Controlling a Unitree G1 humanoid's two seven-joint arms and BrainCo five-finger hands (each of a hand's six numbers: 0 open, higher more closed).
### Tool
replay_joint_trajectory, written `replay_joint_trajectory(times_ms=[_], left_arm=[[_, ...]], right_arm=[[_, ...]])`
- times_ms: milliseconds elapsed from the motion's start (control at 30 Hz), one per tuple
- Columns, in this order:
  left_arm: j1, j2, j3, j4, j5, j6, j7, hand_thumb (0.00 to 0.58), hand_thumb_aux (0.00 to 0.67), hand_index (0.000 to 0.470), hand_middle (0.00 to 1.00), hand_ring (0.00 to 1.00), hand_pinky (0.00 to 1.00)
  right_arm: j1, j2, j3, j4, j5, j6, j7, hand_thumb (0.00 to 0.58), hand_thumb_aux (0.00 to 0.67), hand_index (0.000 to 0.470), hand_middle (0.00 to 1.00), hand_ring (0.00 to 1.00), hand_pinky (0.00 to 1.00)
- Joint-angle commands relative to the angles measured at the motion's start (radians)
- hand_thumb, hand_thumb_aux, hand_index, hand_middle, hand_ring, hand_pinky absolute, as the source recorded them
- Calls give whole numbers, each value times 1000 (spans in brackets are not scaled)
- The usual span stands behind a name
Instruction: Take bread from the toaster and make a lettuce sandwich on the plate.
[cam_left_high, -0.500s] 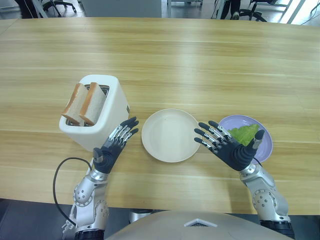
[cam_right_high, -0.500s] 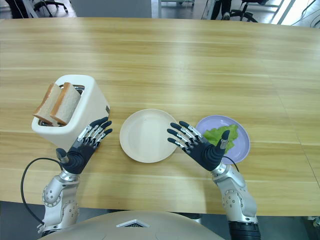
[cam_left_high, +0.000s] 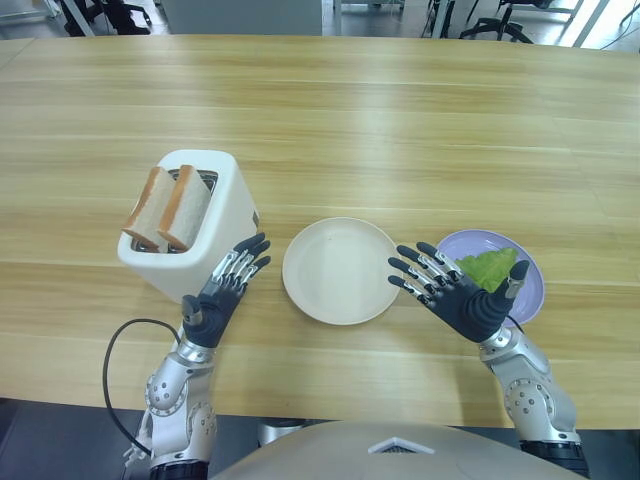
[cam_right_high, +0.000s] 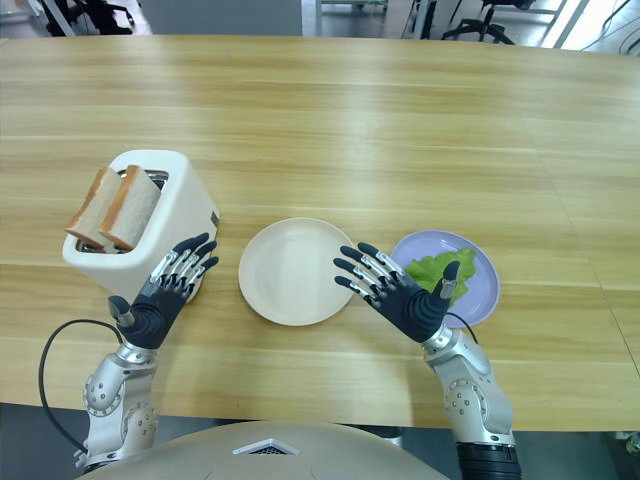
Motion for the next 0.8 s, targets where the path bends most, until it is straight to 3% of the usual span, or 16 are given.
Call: replay_joint_trajectory(times_ms=[33,133,200,367,467,567,667,800], left_arm=[[0,1,-9,18,7,-1,-3,0,0,0,0,0,0],[-3,-7,19,-2,-17,-5,20,0,0,0,0,0,0],[4,-19,92,-75,21,-2,139,0,0,0,0,0,0],[-7,-39,364,-329,521,-35,487,0,0,0,0,0,0],[-66,-44,535,-525,591,14,643,0,0,0,0,0,0],[-122,-28,661,-597,760,44,755,0,0,0,0,0,0],[-153,21,692,-559,926,117,801,0,0,0,0,0,0],[-165,76,616,-486,1082,191,808,0,0,0,0,0,0]], right_arm=[[12,-6,-2,0,-5,9,4,0,0,0,0,0,0],[14,-7,-9,3,3,12,6,0,0,0,0,0,0],[9,-8,-19,9,20,22,10,0,0,0,0,0,0],[-10,-20,-28,26,18,32,15,0,0,0,0,0,0],[-13,-21,-22,34,-5,12,22,0,0,0,0,0,0],[-17,-21,-10,44,-34,-19,38,0,0,0,0,0,0],[-16,-16,2,51,-64,-53,46,0,0,0,0,0,0],[-16,-10,5,36,-70,-74,49,0,0,0,0,0,0]])
